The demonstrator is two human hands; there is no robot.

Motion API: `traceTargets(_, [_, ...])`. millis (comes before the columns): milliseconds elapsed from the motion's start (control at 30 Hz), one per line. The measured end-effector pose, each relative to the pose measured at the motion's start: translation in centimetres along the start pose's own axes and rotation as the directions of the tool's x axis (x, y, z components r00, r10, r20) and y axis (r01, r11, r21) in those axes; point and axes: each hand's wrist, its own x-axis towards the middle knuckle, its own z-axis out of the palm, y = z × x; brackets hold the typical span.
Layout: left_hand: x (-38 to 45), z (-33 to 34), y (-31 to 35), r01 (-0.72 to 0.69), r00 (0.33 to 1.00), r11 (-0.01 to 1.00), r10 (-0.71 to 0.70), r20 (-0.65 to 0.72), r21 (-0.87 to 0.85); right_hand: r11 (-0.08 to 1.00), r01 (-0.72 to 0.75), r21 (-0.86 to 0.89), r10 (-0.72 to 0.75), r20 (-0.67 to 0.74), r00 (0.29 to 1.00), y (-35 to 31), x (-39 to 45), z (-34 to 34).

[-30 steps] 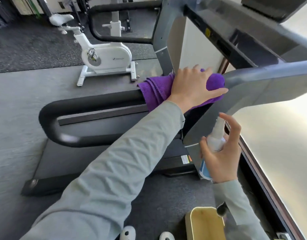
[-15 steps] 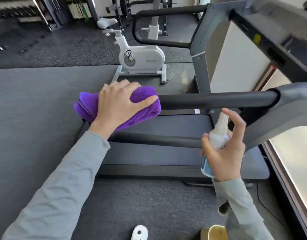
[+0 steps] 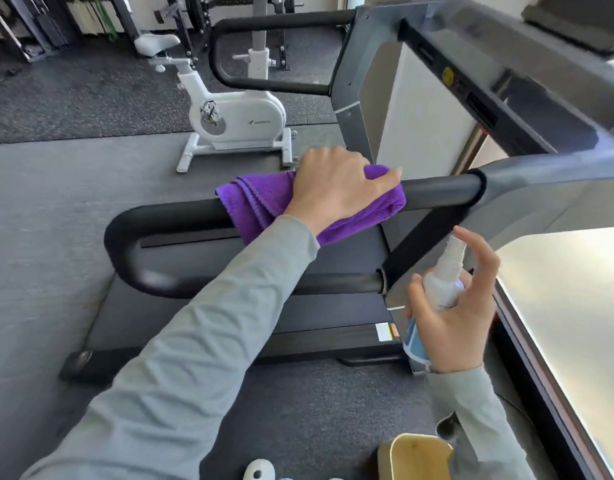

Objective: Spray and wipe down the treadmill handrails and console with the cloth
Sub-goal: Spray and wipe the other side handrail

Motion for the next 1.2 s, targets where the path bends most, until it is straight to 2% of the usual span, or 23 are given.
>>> traceTargets(200, [3.1, 0.6, 8.1, -0.221, 0.975, 0.974, 0.221, -0.01, -0.049, 0.998, -0.029, -0.06, 0.023, -0.09, 0.996, 0.1, -0.6, -4.1])
traceTargets(300, [2.7, 0.8, 8.2, -0.243, 0.969, 0.967, 0.239, -0.068, -0.073, 0.996, -0.031, -0.09, 0.022, -0.092, 0.995, 0.0, -0.9, -4.8])
traceTargets(633, [-1.9, -0.5, -1.0, -0.123, 0.991, 0.987, 0.117, -0.068, -0.103, 0.996, 0.013, -0.089, -0.013, 0.0, 1.0, -1.5, -0.9, 0.6])
traceTargets(800, [-5.7, -1.7, -7.0, -0.057, 0.991, 0.992, 0.042, -0.13, -0.114, 0.997, -0.003, -0.08, 0.007, 0.044, 0.999, -2.7, -1.2, 3.6])
traceTargets(1100, [-13.0, -2.0, -18.4, -0.043, 0.96, 0.998, 0.032, -0.279, -0.034, 0.997, 0.06, -0.042, -0.055, 0.126, 0.991, -5.2, -3.1, 9.1])
traceTargets(1200, [-15.6, -1.3, -21.9, 0.059, 0.944, 0.983, -0.111, -0.311, -0.172, 0.997, 0.067, -0.044, -0.061, 0.122, 0.991, -5.6, -3.8, 10.2])
